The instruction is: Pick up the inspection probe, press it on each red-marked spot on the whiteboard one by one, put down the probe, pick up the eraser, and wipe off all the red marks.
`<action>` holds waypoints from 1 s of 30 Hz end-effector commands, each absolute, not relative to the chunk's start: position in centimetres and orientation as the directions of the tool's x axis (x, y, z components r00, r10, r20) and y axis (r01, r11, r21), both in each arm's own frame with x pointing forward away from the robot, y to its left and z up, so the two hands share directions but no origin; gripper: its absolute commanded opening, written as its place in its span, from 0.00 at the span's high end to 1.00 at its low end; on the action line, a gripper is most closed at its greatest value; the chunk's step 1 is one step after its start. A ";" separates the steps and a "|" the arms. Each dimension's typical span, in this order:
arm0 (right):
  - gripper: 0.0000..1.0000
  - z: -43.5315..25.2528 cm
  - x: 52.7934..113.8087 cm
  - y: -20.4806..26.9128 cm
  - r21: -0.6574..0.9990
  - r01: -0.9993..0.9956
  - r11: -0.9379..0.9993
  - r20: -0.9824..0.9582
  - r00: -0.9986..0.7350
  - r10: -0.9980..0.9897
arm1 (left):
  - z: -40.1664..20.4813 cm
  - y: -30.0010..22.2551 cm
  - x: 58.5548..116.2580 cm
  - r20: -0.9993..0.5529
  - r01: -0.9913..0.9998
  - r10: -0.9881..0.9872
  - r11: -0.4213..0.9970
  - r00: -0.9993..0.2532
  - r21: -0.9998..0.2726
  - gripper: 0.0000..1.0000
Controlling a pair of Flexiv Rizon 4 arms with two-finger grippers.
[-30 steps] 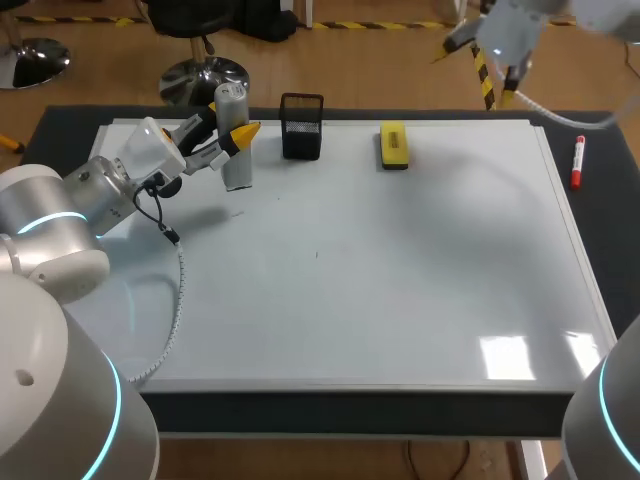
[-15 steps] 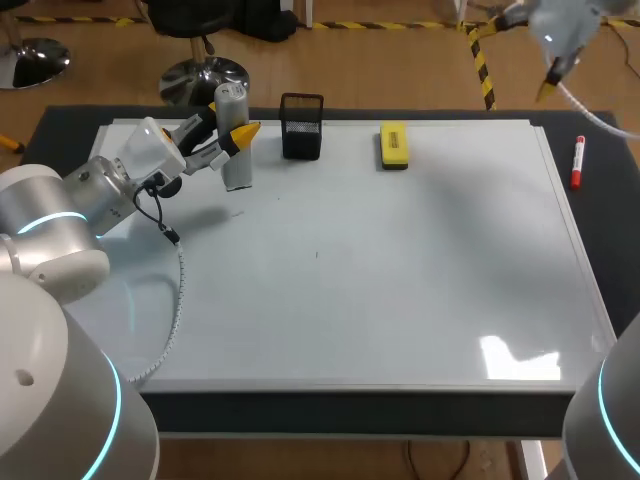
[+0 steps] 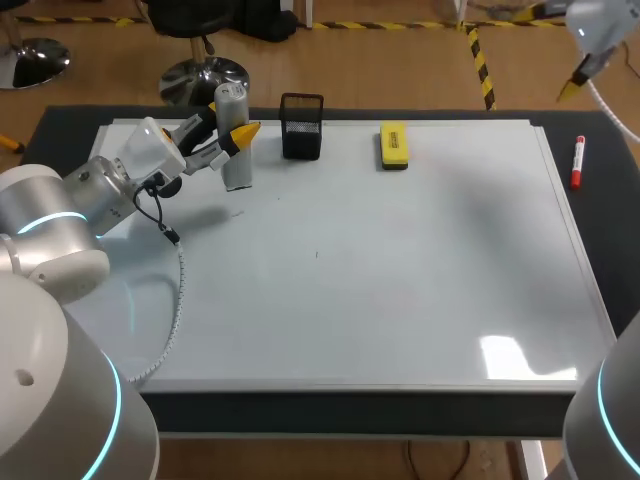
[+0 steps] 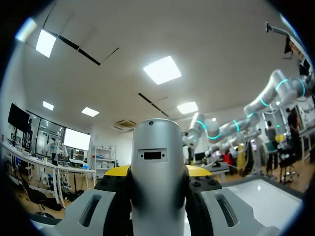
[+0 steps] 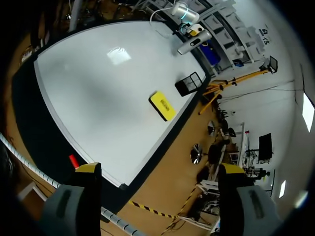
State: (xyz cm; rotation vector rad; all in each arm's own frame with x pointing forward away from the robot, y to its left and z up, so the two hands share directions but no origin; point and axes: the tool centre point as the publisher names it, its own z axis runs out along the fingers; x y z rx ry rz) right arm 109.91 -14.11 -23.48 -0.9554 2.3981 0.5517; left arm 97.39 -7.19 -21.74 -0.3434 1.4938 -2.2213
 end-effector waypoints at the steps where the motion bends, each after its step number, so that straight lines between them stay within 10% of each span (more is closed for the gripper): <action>1: 0.00 -23.3 109.8 -14.4 0.194 -0.704 0.683 -0.582 -0.643 -0.498 | -21.7 -7.2 97.5 -0.038 0.219 -0.484 -0.322 -0.874 -0.921 1.00; 30: 0.00 -23.5 109.9 -14.5 0.203 -0.703 0.682 -0.590 -0.643 -0.488 | -21.7 -7.2 97.5 -0.038 0.219 -0.484 -0.322 -0.874 -0.921 1.00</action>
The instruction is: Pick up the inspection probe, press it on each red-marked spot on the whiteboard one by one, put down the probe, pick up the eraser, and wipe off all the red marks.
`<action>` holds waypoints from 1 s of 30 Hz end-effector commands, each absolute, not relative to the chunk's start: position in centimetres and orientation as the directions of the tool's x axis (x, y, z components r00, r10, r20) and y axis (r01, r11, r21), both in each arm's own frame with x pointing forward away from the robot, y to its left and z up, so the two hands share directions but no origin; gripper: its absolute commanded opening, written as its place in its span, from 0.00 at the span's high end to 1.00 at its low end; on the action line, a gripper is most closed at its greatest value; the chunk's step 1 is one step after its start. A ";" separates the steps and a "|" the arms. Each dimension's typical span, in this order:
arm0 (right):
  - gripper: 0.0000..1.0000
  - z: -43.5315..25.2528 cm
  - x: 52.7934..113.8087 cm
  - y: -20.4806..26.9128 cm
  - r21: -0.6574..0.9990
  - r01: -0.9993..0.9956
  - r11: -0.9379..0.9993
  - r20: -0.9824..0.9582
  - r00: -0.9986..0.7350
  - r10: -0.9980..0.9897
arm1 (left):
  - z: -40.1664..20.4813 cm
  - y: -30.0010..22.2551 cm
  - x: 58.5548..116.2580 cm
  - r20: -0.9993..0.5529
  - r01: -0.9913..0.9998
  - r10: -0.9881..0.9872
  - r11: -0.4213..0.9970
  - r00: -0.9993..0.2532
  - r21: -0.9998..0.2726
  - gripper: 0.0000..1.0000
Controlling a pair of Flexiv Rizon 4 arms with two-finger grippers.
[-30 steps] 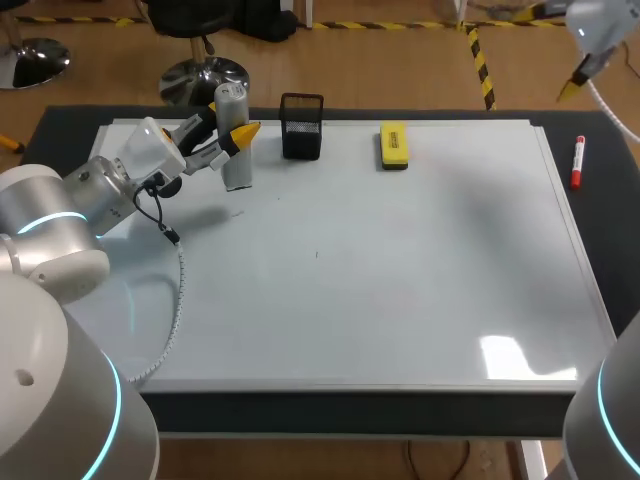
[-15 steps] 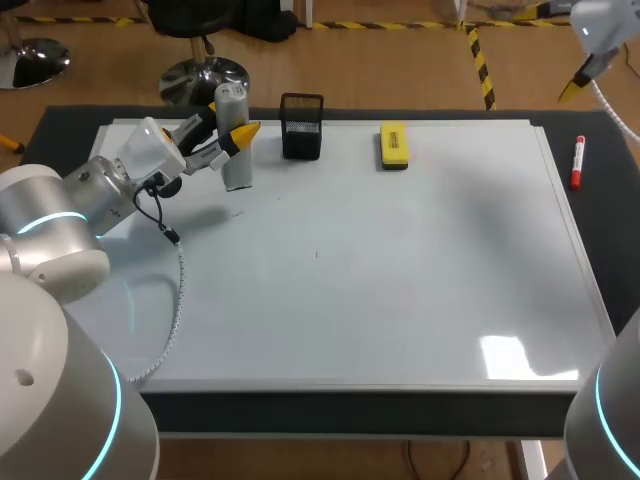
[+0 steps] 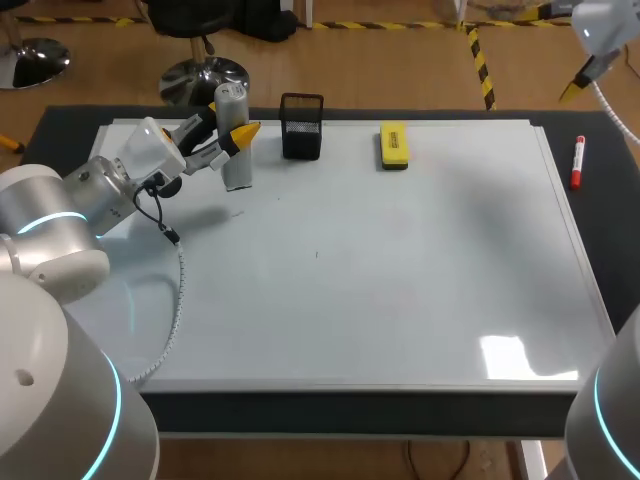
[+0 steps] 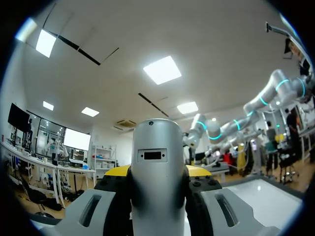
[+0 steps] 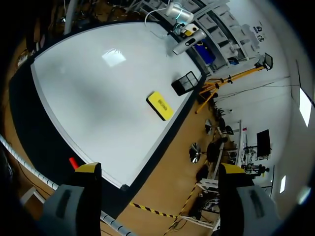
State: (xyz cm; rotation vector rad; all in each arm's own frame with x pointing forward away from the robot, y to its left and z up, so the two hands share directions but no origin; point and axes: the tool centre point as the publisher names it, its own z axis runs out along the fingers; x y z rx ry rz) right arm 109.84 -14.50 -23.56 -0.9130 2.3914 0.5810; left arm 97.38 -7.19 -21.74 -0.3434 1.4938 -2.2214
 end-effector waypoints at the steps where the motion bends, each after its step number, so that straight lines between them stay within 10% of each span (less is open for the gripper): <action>1: 0.00 -23.5 109.9 -14.5 0.203 -0.703 0.682 -0.590 -0.643 -0.488 | -21.7 -7.2 97.5 -0.038 0.219 -0.484 -0.322 -0.874 -0.921 1.00; 30: 0.00 -23.5 109.9 -14.5 0.203 -0.703 0.682 -0.590 -0.643 -0.488 | -15.2 -15.1 103.8 -0.139 0.247 -0.291 -0.379 -0.947 -0.892 1.00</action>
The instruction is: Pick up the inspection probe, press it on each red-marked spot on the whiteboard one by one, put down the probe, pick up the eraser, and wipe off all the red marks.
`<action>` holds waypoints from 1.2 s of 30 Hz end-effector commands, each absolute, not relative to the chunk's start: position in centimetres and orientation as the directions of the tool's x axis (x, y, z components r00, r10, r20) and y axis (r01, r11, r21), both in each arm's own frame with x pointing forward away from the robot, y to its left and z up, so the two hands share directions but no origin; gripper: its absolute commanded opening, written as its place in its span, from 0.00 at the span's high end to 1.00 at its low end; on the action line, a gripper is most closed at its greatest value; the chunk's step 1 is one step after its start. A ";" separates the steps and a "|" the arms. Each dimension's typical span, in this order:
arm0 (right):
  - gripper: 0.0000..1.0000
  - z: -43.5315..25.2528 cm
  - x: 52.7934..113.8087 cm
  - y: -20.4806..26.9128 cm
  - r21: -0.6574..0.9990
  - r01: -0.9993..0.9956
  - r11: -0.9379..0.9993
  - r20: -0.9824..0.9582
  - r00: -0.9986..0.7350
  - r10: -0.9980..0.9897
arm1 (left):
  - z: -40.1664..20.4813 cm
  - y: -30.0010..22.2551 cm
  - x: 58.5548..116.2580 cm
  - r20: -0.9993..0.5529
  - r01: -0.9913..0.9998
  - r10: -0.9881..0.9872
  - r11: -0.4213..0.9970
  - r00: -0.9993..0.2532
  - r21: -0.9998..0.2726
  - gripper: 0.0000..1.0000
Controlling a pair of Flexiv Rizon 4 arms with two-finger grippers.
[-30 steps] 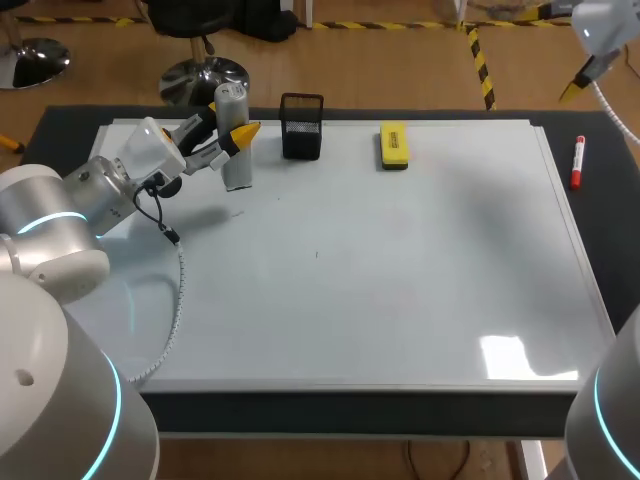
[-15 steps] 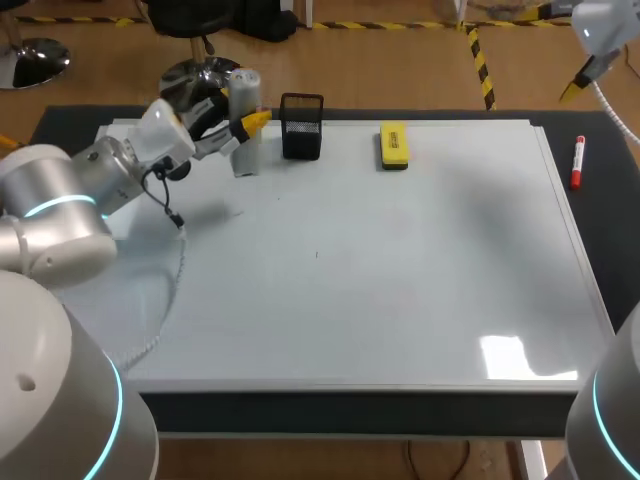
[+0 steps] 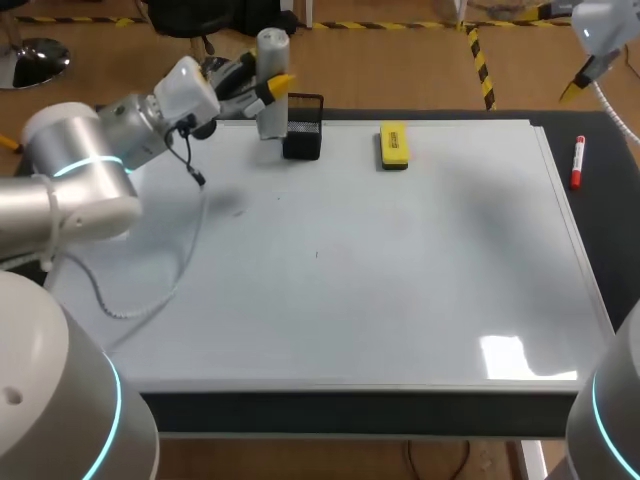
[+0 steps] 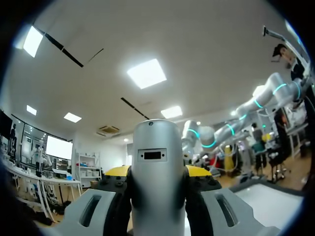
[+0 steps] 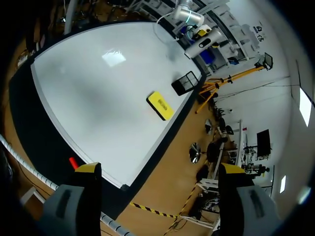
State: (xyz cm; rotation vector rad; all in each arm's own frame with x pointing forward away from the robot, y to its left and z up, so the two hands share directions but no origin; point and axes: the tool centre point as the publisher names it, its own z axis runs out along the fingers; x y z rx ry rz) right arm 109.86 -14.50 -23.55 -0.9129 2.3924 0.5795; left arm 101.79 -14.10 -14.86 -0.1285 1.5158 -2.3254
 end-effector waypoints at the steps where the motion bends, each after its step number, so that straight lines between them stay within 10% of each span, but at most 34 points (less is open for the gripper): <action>1: 0.00 -23.5 109.9 -14.5 0.203 -0.703 0.682 -0.590 -0.643 -0.488 | -15.1 -15.4 104.0 -0.140 0.245 -0.276 -0.391 -0.951 -0.887 1.00; 36: 0.00 -23.5 109.9 -14.5 0.203 -0.703 0.682 -0.590 -0.643 -0.488 | -17.8 -18.7 110.5 -0.189 0.229 -0.133 -0.451 -0.973 -0.863 1.00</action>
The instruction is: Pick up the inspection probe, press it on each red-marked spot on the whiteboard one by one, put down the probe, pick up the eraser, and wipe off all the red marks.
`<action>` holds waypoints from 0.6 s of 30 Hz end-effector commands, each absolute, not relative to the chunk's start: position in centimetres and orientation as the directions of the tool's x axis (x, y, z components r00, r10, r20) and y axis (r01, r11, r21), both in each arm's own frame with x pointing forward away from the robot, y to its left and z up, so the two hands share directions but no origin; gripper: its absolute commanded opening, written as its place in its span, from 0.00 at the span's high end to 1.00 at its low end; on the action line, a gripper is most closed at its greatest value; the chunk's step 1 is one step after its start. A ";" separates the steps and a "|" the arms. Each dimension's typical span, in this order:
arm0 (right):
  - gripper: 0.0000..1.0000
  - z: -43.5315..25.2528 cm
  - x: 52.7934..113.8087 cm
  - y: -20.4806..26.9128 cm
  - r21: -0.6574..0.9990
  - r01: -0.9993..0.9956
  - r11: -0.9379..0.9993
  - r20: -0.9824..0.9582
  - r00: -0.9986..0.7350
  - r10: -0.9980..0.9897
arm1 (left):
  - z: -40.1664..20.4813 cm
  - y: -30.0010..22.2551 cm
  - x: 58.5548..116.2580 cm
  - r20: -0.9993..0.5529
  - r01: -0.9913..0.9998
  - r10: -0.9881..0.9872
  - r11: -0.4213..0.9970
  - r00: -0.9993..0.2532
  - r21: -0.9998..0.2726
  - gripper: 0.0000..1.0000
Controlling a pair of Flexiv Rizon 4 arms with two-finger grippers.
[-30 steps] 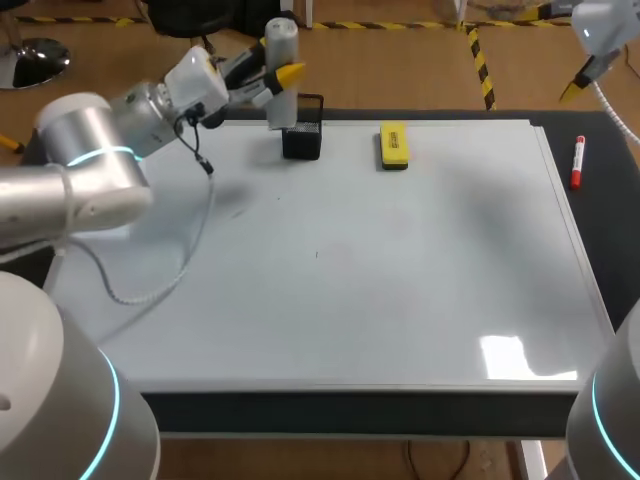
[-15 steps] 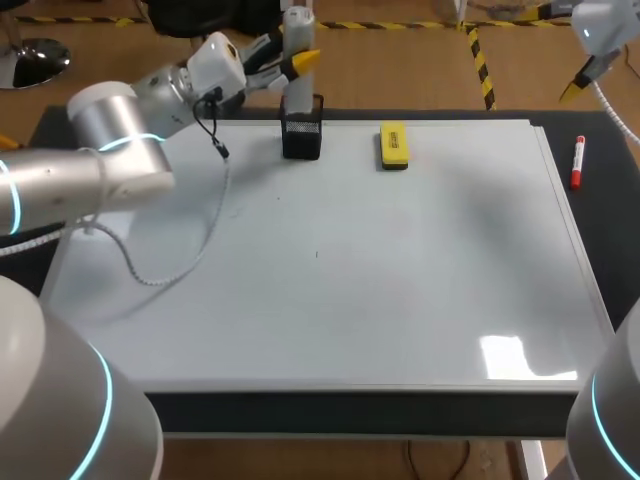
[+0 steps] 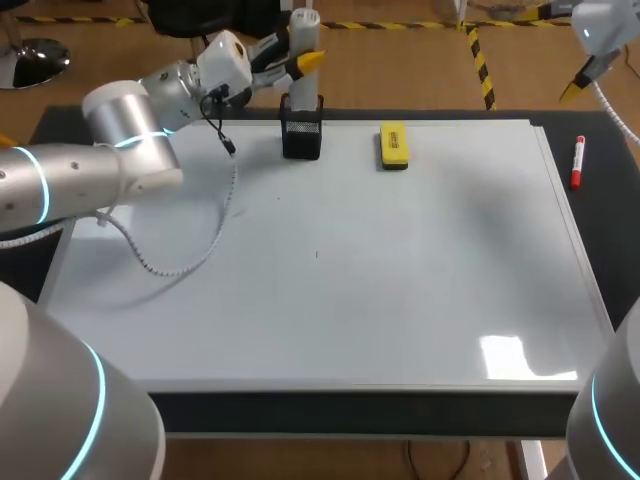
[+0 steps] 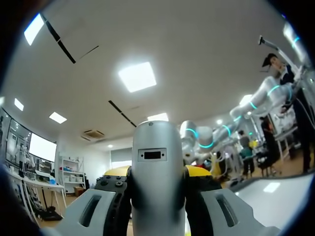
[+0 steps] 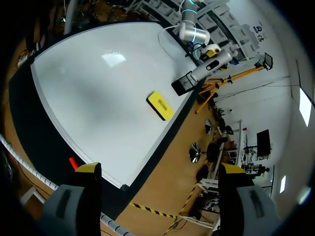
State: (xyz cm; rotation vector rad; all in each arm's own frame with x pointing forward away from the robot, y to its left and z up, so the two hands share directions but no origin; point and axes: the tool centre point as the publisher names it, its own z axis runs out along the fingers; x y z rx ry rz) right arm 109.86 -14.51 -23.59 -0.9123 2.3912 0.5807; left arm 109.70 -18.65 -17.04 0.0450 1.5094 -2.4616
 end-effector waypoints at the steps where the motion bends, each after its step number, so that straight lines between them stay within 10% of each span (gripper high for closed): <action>1: 0.00 -23.5 109.9 -14.5 0.203 -0.703 0.682 -0.590 -0.643 -0.488 | -17.9 -18.6 110.6 -0.188 0.229 -0.133 -0.450 -0.973 -0.863 1.00; 18: 0.00 -23.5 109.9 -14.5 0.203 -0.703 0.682 -0.590 -0.643 -0.488 | -20.4 -19.2 111.2 -0.161 0.200 -0.122 -0.460 -0.979 -0.865 1.00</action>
